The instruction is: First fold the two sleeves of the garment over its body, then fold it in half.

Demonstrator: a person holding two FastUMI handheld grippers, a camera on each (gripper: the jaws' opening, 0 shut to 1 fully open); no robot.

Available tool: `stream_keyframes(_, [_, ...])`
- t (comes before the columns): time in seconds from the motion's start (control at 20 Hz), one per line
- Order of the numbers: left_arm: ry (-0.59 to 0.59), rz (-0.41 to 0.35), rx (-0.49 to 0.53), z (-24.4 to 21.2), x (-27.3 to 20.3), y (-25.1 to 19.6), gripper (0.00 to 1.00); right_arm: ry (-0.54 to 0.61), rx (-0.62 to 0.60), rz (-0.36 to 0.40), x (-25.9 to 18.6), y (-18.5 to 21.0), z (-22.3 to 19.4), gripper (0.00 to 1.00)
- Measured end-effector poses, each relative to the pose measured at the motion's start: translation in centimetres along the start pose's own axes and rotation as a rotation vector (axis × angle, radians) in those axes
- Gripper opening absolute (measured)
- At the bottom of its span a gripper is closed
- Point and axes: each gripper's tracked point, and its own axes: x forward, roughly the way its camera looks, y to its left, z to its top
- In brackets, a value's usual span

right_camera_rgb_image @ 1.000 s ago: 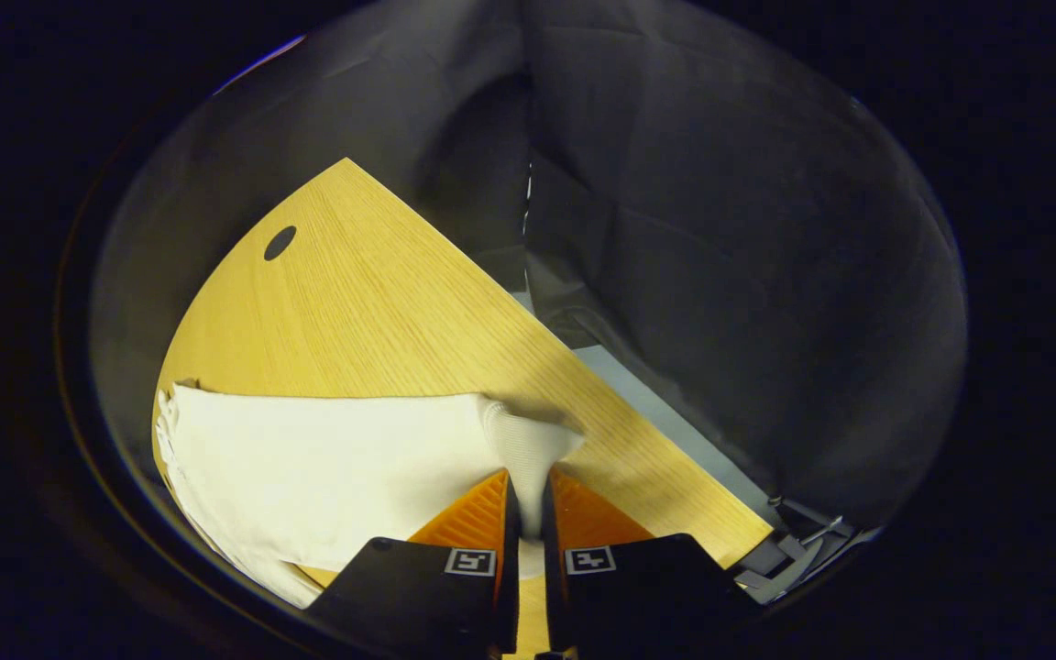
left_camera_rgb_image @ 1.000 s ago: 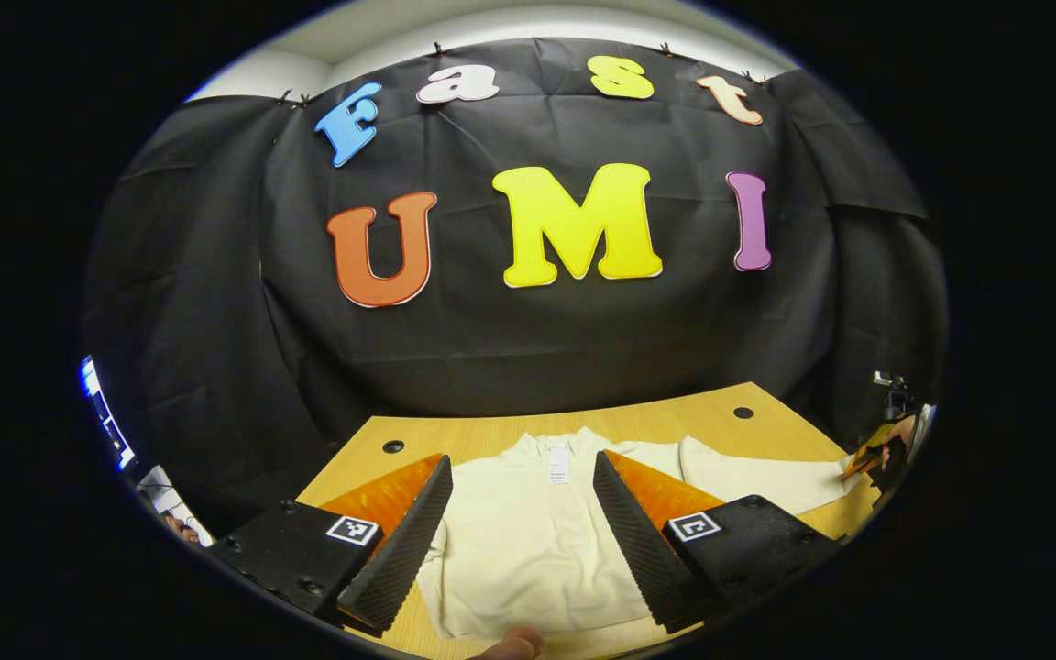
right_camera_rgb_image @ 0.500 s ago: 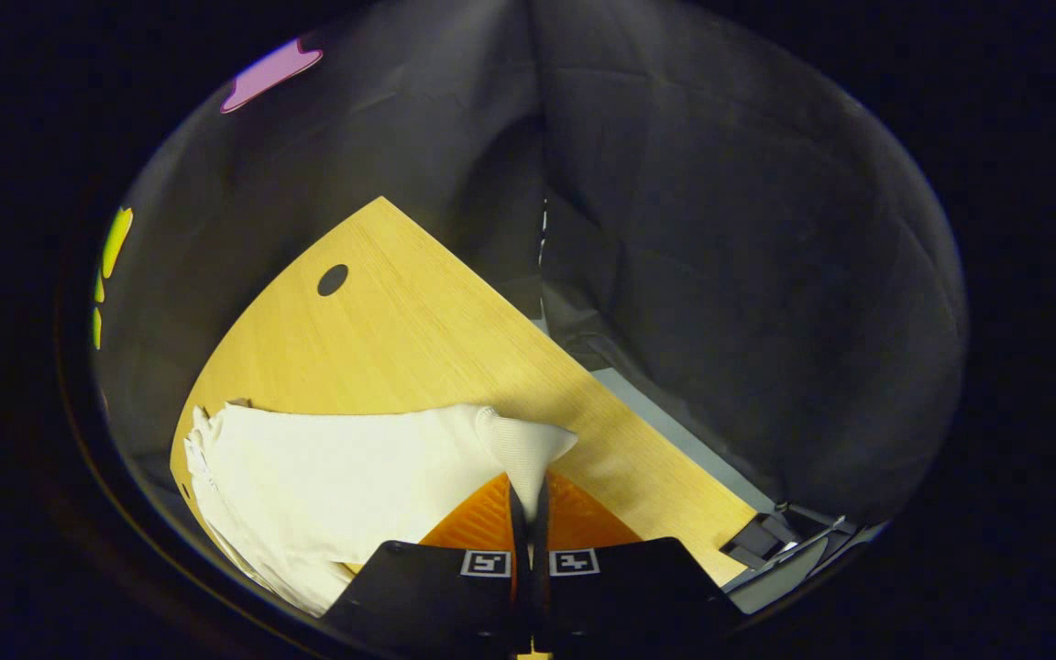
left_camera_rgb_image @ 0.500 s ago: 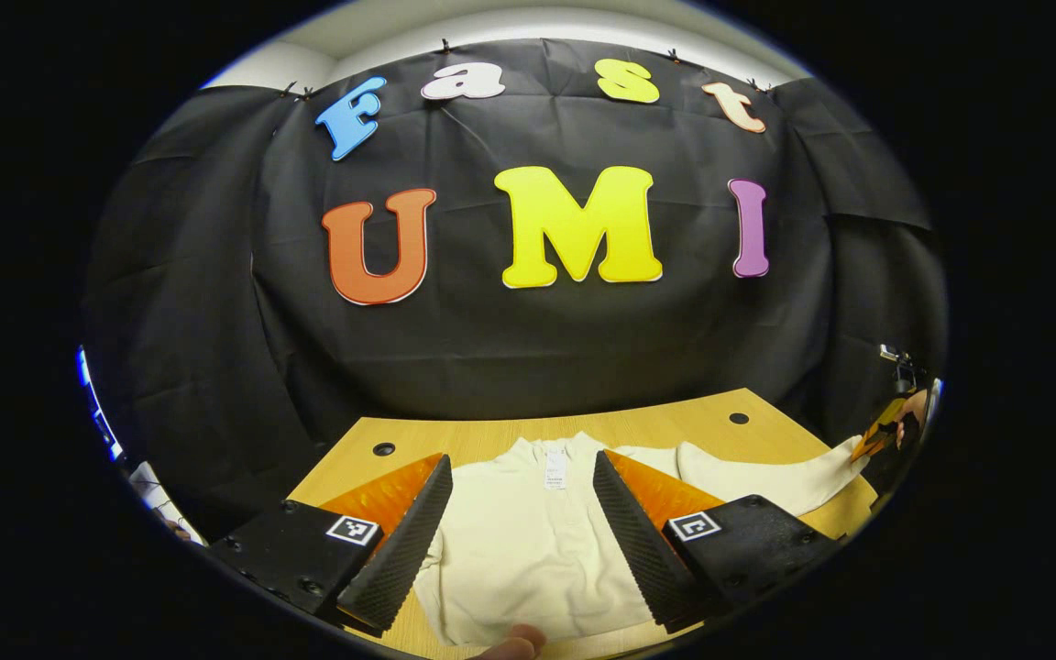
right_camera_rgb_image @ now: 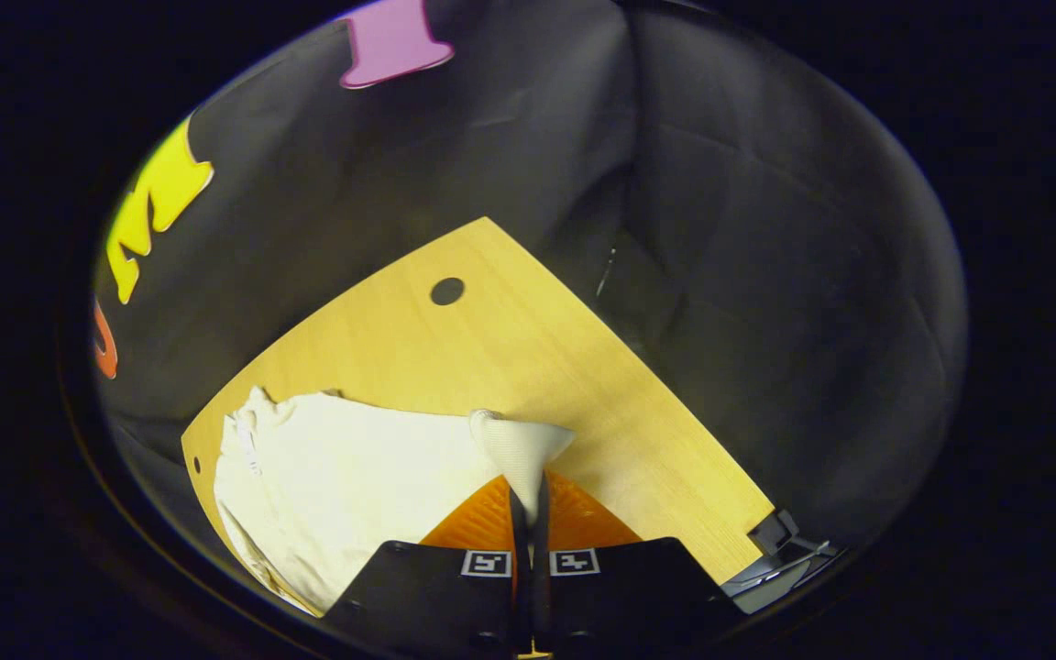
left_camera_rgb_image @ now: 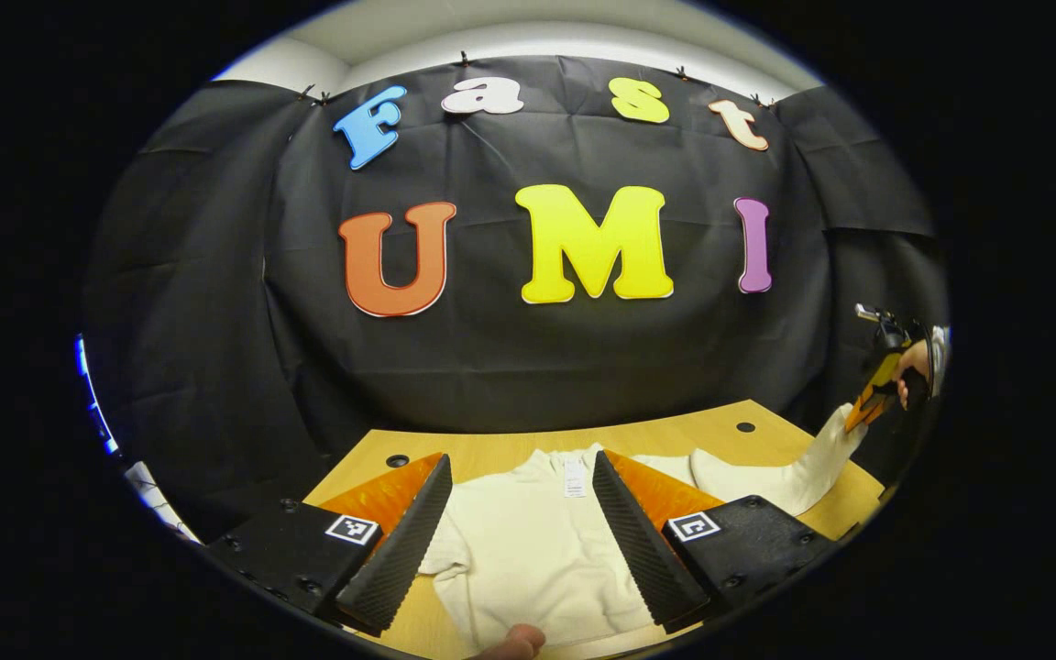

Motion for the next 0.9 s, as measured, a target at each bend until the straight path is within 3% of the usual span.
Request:
stream_keyframes(0.45, [-0.051,0.041,0.010,-0.1,-1.1,4.6,0.99,-0.007,-0.201,0.200,-5.2,19.4,-1.8,0.00])
stream_keyframes(0.65, [-0.047,0.061,0.001,-0.7,-1.4,6.5,0.99,0.041,-0.249,0.304,-6.9,27.8,-4.8,0.00])
stream_keyframes(0.9, [-0.025,0.088,-0.028,-1.9,-1.7,8.9,0.99,0.080,-0.343,0.373,-7.2,36.0,-8.8,0.00])
